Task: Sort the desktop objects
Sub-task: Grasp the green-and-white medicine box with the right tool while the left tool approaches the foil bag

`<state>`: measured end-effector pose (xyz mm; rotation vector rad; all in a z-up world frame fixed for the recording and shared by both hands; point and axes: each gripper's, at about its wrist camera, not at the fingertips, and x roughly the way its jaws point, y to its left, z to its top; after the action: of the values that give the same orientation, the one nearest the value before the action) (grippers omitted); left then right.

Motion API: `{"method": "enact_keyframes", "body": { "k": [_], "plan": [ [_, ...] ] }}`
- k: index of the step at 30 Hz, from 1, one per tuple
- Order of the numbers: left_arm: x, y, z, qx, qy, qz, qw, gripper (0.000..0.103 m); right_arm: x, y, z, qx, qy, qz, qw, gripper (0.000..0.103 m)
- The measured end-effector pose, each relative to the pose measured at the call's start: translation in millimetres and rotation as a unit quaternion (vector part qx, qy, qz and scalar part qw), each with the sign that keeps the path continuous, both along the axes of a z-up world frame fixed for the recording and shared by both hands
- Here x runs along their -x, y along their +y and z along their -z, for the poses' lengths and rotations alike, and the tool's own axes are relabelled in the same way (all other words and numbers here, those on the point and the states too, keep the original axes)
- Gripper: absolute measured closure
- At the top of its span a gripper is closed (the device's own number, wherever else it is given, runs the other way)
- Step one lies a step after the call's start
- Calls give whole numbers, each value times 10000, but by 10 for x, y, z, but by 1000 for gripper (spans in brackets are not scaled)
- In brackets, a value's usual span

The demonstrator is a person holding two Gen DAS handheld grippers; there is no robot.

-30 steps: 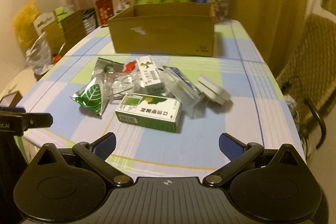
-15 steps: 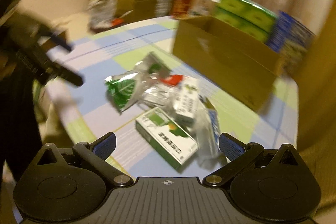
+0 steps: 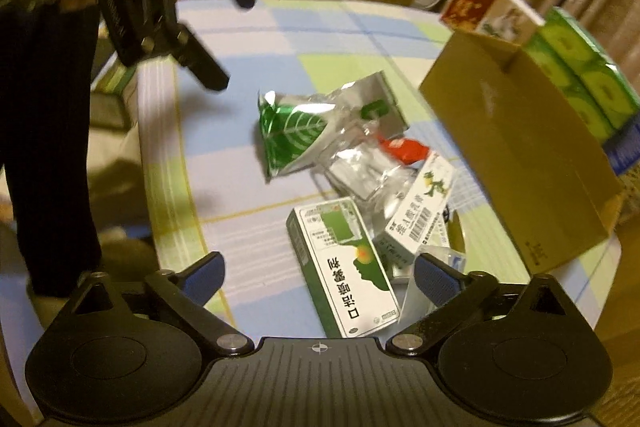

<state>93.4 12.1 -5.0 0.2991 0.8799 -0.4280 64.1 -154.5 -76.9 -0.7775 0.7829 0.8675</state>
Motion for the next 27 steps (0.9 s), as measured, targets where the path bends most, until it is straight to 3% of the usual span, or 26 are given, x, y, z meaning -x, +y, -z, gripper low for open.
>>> {"method": "enact_keyframes", "body": {
  "k": [13,27],
  "plan": [
    [-345,4,341,-6,229,127,9997,1,-485,152,445,789,417,-385,9953,28],
    [-620,56,600,368,358,-1,9987,1,-703,215,591,885,736,-307,9929,38]
  ]
}}
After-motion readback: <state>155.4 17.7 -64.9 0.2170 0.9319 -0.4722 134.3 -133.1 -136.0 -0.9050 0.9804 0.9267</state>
